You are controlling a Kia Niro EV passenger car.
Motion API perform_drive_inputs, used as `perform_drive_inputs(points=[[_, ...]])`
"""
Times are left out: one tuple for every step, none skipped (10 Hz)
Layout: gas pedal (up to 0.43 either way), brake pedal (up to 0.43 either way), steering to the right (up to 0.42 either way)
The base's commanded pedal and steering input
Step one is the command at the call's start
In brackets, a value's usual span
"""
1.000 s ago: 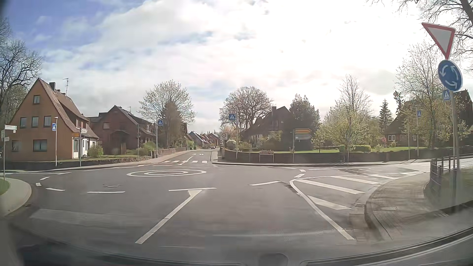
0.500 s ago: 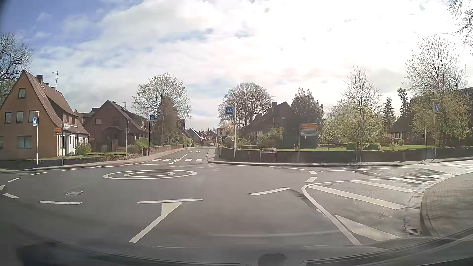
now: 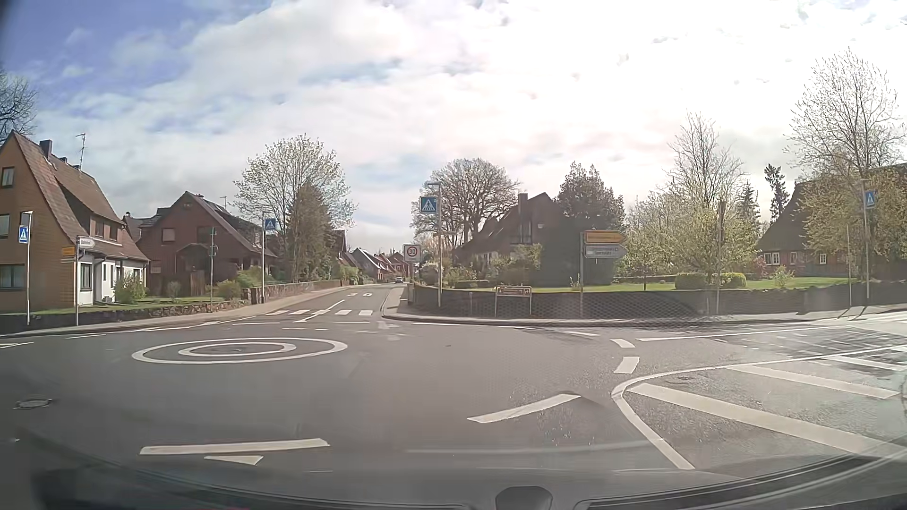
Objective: Follow the waypoints while adhering to traffic rules and regulations
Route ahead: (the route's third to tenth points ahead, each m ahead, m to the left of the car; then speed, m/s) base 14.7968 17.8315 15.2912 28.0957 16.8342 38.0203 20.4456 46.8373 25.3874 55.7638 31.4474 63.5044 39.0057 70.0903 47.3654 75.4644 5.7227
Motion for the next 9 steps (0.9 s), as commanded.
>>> perform_drive_inputs(points=[[0.087,0.000,0.053],[0.087,0.000,0.060],[0.087,0.000,0.063],[0.087,0.000,0.063],[0.087,0.000,0.056],[0.087,0.000,0.044],[0.087,0.000,0.032],[0.087,0.000,0.021],[0.087,0.000,0.007]])
